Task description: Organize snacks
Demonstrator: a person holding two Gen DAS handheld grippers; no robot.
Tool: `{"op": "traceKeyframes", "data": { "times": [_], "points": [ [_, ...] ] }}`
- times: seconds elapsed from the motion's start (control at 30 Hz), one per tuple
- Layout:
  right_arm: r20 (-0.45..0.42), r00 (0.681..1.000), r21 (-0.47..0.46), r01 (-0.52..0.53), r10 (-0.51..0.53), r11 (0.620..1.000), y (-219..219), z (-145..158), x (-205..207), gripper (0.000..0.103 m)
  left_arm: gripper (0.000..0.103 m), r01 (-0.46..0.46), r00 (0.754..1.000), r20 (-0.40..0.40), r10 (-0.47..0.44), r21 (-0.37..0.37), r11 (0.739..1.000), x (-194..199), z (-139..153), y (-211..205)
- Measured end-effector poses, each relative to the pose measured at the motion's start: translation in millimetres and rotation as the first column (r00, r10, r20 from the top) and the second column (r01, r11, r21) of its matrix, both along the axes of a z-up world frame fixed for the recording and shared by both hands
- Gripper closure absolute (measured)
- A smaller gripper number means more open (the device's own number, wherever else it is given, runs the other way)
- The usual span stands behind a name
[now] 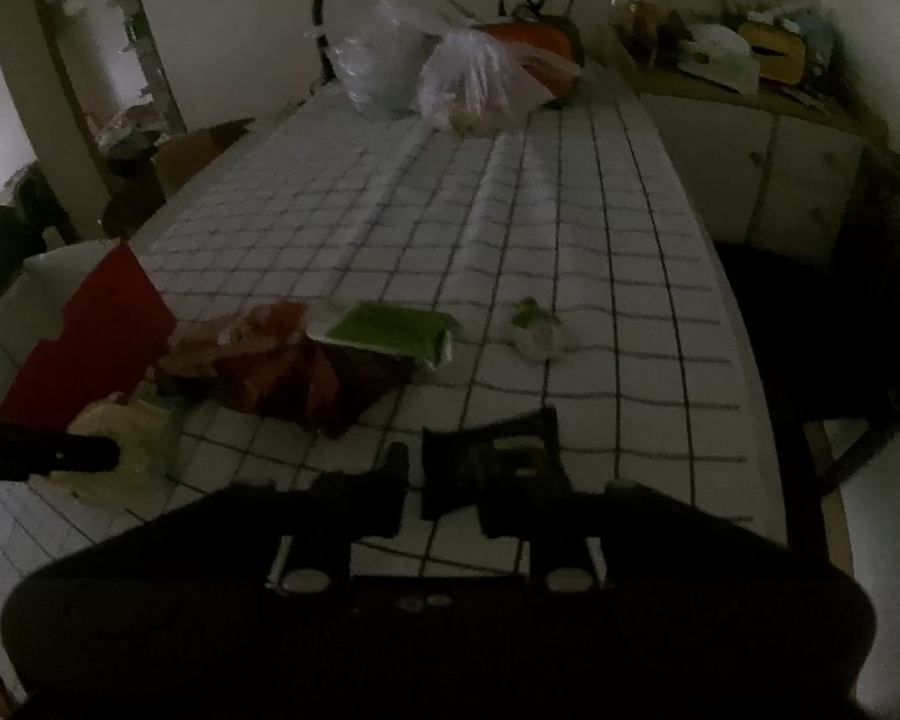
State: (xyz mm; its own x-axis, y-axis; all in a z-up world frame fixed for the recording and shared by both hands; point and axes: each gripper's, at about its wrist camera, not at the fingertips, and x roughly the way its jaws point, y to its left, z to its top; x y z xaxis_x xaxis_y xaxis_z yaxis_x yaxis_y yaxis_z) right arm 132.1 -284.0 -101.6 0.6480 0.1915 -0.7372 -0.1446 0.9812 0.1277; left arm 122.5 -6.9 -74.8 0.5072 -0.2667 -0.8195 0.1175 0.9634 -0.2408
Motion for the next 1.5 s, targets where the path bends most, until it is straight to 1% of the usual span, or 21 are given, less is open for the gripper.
{"op": "traceKeyframes", "data": {
  "times": [0.03,0.07,0.13,0.17,0.3,0.43,0.5,0.6,0.7,0.77,0.8,0.83,0.9,0.93,0.97,1.03,1.13,1.2,1.3,1.5],
  "points": [
    [-0.005,1.0,-0.002,0.006,-0.006,1.0,0,-2,0,0.056,0.073,0.002,1.0,0.0,-0.002,0.0,1.0,-1,0,0],
    [-0.009,1.0,-0.007,0.011,-0.011,1.0,-1,-5,1,0.038,0.073,0.005,1.0,0.001,-0.005,0.002,1.0,-2,0,0],
    [0.0,1.0,-0.025,0.011,-0.011,1.0,0,-11,1,0.021,0.073,0.012,1.0,0.001,-0.012,0.003,1.0,-5,1,-1],
    [0.0,1.0,-0.033,0.004,-0.004,0.999,1,-15,4,0.018,0.073,0.014,1.0,0.0,-0.014,0.005,1.0,-6,1,-2],
    [-0.047,0.999,-0.05,-0.012,0.01,0.999,4,-38,22,0.015,0.073,0.013,1.0,-0.003,-0.012,0.014,1.0,-10,1,-4],
    [-0.06,0.998,-0.09,-0.039,0.034,0.995,11,-55,36,0.01,0.073,0.004,1.0,-0.005,-0.004,0.021,1.0,-13,1,-5],
    [-0.057,0.998,-0.117,-0.046,0.039,0.992,14,-60,41,0.01,0.073,-0.002,1.0,-0.004,0.002,0.027,1.0,-14,1,-6],
    [-0.067,0.997,-0.124,-0.036,0.028,0.992,12,-66,49,0.012,0.073,-0.012,1.0,-0.005,0.012,0.028,1.0,-14,1,-6],
    [-0.078,0.997,-0.134,-0.023,0.013,0.991,9,-70,53,0.018,0.073,-0.021,1.0,-0.007,0.022,0.028,0.999,-15,0,-5],
    [-0.074,0.997,-0.143,-0.032,0.022,0.989,9,-72,54,0.02,0.073,-0.027,1.0,-0.008,0.028,0.029,0.999,-15,-1,-5],
    [-0.071,0.997,-0.148,-0.036,0.026,0.988,10,-72,54,0.023,0.073,-0.029,1.0,-0.009,0.029,0.028,0.999,-15,-1,-4],
    [-0.065,0.997,-0.151,-0.04,0.031,0.988,10,-71,53,0.03,0.073,-0.031,0.999,-0.01,0.031,0.029,0.999,-15,-1,-4],
    [-0.063,0.997,-0.147,-0.044,0.035,0.988,9,-69,52,0.036,0.073,-0.034,0.999,-0.012,0.034,0.029,0.999,-14,-2,-3],
    [-0.064,0.997,-0.141,-0.044,0.035,0.989,9,-69,53,0.043,0.073,-0.034,0.999,-0.013,0.035,0.029,0.999,-15,-2,-3],
    [-0.062,0.997,-0.136,-0.043,0.035,0.99,9,-67,52,0.046,0.073,-0.035,0.999,-0.013,0.035,0.028,0.999,-15,-3,-2],
    [-0.068,0.997,-0.132,-0.039,0.03,0.99,9,-65,50,0.049,0.073,-0.035,0.999,-0.012,0.035,0.028,0.999,-15,-3,-2],
    [-0.06,0.998,-0.134,-0.031,0.023,0.99,11,-59,43,0.052,0.073,-0.035,0.999,-0.012,0.035,0.023,0.999,-14,-3,0],
    [-0.058,0.998,-0.127,-0.027,0.019,0.992,13,-51,37,0.052,0.073,-0.032,0.999,-0.009,0.032,0.02,0.999,-15,-1,2],
    [-0.047,0.998,-0.109,-0.039,0.034,0.993,20,-35,26,0.052,0.073,-0.029,1.0,-0.007,0.029,0.017,0.999,-15,2,6],
    [-0.004,0.996,-0.068,-0.089,0.089,0.994,50,3,2,0.052,0.073,-0.011,1.0,0.02,0.011,0.028,1.0,-20,17,18]
  ]
}}
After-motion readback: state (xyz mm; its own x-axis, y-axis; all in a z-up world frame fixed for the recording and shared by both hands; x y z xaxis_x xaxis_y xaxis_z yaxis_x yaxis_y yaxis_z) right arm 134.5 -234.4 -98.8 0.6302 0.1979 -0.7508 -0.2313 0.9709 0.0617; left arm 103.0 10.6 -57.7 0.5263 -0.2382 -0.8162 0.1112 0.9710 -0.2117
